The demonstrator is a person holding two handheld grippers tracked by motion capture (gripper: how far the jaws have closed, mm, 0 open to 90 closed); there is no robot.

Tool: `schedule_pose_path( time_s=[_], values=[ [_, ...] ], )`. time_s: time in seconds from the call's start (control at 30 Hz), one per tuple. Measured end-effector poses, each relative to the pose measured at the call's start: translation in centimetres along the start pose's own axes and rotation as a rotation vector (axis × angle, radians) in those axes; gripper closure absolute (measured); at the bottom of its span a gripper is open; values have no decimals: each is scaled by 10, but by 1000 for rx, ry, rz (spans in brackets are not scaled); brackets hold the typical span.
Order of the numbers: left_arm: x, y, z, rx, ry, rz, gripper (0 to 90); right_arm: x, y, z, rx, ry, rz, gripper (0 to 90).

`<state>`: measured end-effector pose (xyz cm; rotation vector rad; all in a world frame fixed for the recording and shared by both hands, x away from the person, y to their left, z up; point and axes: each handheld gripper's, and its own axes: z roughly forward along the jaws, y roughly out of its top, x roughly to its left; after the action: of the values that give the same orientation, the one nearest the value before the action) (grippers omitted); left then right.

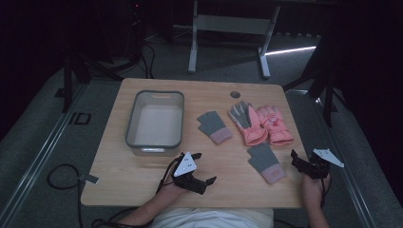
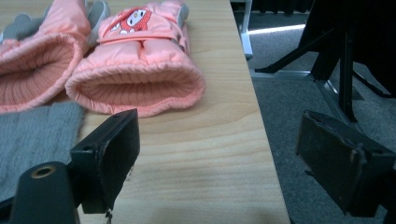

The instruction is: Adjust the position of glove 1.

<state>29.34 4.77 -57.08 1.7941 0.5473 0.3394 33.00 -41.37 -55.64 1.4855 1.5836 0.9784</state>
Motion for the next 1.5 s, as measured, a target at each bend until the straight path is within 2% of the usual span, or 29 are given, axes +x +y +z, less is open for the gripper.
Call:
schedule_pose_path(
  time_s=[0.13,0.17,0.3,0.33,0.43,0.47,0.5,0.57,0.67,0.77,0.93,1.03,1.07,1.13,1.23,1.37,1.5],
  values=[
    [1,-1,-3,-31,20,-20,0,0,0,0,-1,-5,-4,136],
    [2,-2,-3,-45,36,-23,0,2,0,1,9,-16,-22,137],
    [1,-1,0,-37,62,-16,0,4,0,1,24,-37,-35,137],
    [-1,0,1,-32,77,-3,0,5,0,1,31,-47,-34,137],
    [-3,0,2,-30,83,15,0,3,0,1,32,-42,-26,139],
    [-4,0,2,-28,82,25,0,1,0,0,24,-22,-12,139],
    [-5,0,2,-28,81,43,0,1,0,0,23,-25,-4,139],
    [-6,0,2,-28,81,49,0,0,0,0,27,-27,1,139],
    [-7,0,1,-32,77,58,0,1,2,5,70,-27,-5,139],
    [-8,0,1,-34,71,67,0,1,3,7,80,-20,-2,139],
    [-5,0,1,-33,72,39,0,1,4,10,108,-11,-1,139],
    [-5,0,1,-31,74,39,0,0,5,11,126,8,-5,139],
    [-5,0,2,-29,69,42,0,0,7,14,166,38,-11,138],
    [-5,0,2,-28,57,48,0,0,7,15,174,43,-13,138],
    [-5,0,2,-28,58,47,0,2,10,14,191,46,-44,138],
    [-5,0,1,-30,62,41,0,3,16,10,193,38,-49,137],
    [-4,0,1,-33,64,37,0,4,30,3,167,45,-35,134]
  ],
)
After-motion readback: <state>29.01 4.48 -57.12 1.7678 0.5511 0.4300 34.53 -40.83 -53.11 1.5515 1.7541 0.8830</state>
